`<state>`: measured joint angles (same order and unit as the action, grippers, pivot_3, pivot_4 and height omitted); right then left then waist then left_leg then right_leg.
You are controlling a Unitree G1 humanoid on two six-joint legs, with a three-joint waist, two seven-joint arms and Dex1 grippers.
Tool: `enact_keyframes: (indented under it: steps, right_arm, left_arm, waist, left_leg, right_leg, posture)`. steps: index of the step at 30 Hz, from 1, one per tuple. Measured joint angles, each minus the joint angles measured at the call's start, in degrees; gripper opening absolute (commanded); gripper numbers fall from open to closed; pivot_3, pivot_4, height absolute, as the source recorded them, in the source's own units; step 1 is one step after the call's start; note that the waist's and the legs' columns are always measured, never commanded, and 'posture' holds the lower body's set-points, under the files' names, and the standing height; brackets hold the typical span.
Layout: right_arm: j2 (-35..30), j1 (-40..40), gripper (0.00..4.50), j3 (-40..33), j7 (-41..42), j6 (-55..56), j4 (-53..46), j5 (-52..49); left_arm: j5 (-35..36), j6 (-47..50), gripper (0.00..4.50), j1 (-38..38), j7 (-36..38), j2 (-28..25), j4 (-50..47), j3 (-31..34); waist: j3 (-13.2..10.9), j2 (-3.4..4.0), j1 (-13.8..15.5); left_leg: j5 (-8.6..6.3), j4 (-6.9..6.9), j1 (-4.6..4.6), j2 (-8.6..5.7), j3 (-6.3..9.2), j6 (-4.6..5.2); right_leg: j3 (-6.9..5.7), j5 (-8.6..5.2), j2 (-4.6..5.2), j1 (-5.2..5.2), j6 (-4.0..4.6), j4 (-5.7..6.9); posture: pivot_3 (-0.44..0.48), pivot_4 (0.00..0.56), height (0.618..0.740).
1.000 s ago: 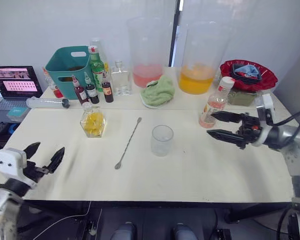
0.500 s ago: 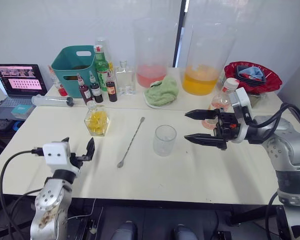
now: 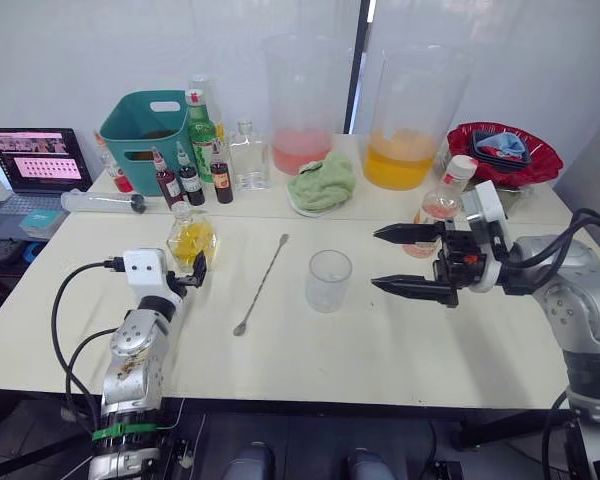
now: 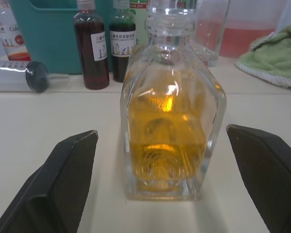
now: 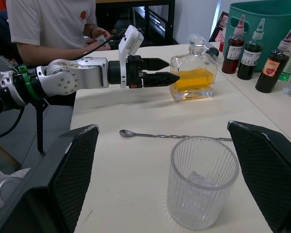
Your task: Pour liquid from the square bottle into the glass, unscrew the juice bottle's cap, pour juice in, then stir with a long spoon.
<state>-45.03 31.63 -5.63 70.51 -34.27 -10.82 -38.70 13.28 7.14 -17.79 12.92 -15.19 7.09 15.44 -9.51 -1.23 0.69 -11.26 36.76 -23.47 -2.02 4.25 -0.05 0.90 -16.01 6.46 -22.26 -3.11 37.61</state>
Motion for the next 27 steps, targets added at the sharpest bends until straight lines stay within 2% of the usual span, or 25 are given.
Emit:
enact_keyframes:
  steps: [12, 15, 17, 18, 24, 27]
  right_arm:
    - [-0.76, -0.84, 4.49, -0.2, -1.39, -0.22, -1.03, -0.74]
    - [-0.76, -0.83, 4.5, -0.17, -1.85, -0.25, -1.05, -0.75]
    - [-0.76, -0.67, 4.5, 0.06, -1.95, -0.26, -1.06, -0.75]
    - [-0.76, -0.63, 4.5, 0.12, -1.96, -0.26, -1.06, -0.75]
    - [-0.76, -0.19, 4.5, 0.41, -1.97, -0.26, -1.16, -0.75]
    - [-0.76, -0.01, 4.5, 0.5, -1.93, -0.32, -1.15, -0.76]
  left_arm:
    - [-3.16, -7.51, 4.5, -11.61, -0.23, -0.98, 16.26, -1.24]
    - [-3.58, -8.22, 3.72, -11.85, -0.61, -0.98, 17.8, -1.46]
    - [-3.77, -8.45, 2.99, -11.91, -0.88, -1.1, 18.57, -1.39]
    - [-3.77, -8.45, 2.81, -11.95, -0.84, -1.11, 18.59, -1.41]
    - [-3.88, -8.67, 2.78, -11.5, -0.82, -1.11, 18.14, -1.37]
    - [-1.67, -9.67, 2.78, -9.66, -0.1, -0.38, 16.03, -0.15]
  waist:
    - [-0.06, -0.11, -0.02]
    - [-0.07, -0.12, -0.18]
    - [-0.07, -0.13, -0.13]
    - [-0.07, -0.13, -0.1]
    - [-0.08, -0.14, -0.06]
    - [-0.11, -0.2, -0.21]
  left_leg:
    - [-0.01, 0.07, -0.06, -0.04, 0.05, 0.02]
    - [-0.02, 0.07, -0.07, -0.03, 0.07, 0.03]
    - [-0.02, 0.07, -0.08, -0.04, 0.08, 0.03]
    - [-0.02, 0.07, -0.08, -0.04, 0.08, 0.03]
    - [-0.02, 0.08, -0.1, -0.06, 0.09, 0.03]
    - [-0.02, 0.08, -0.23, -0.05, 0.15, 0.03]
  right_leg:
    - [-0.05, 0.02, 0.01, -0.02, -0.04, 0.02]
    - [-0.05, 0.02, 0.01, -0.04, -0.04, 0.04]
    - [-0.05, 0.02, 0.02, -0.04, -0.04, 0.03]
    - [-0.05, 0.02, 0.02, -0.04, -0.04, 0.02]
    - [-0.05, 0.03, 0.03, -0.05, -0.06, 0.02]
    - [-0.04, 0.04, 0.03, -0.16, -0.06, 0.02]
  posture:
    - [0.0, 0.15, 0.74]
    - [0.0, 0.15, 0.74]
    - [0.0, 0.15, 0.74]
    - [0.0, 0.15, 0.74]
    - [0.0, 0.15, 0.74]
    - [0.0, 0.15, 0.74]
